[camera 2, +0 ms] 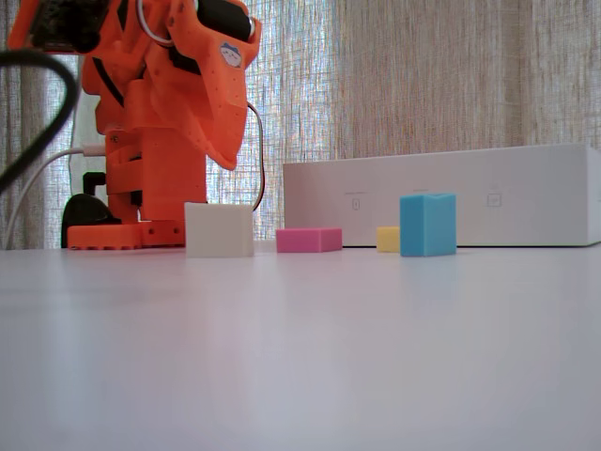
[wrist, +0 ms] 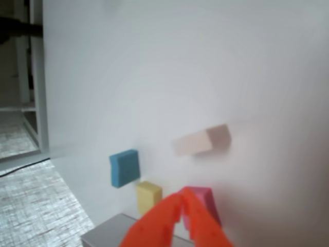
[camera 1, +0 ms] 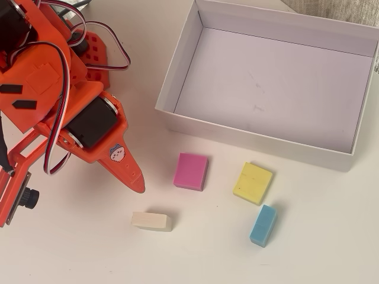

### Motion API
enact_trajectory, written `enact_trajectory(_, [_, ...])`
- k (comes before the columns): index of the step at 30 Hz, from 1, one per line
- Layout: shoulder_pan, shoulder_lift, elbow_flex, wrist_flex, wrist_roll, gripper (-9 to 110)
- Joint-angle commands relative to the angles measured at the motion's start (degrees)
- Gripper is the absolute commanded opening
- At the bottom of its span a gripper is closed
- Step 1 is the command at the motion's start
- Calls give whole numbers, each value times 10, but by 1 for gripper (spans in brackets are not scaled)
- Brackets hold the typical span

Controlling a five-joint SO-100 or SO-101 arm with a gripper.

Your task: Grasp the pink cuboid and put it in the bin.

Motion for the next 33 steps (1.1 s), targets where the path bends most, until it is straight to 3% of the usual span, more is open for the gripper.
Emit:
enact_trajectory(1, [-3, 4, -4, 1, 3, -8])
enact_trajectory(4, [-3, 4, -3, -6, 0, 2])
enact_trajectory(12, [0, -39, -60, 54, -12, 2])
enact_trajectory(25, [-42, -359, -407, 113, -246, 14])
enact_trajectory(33, [-33, -587, -630, 205, -254, 14])
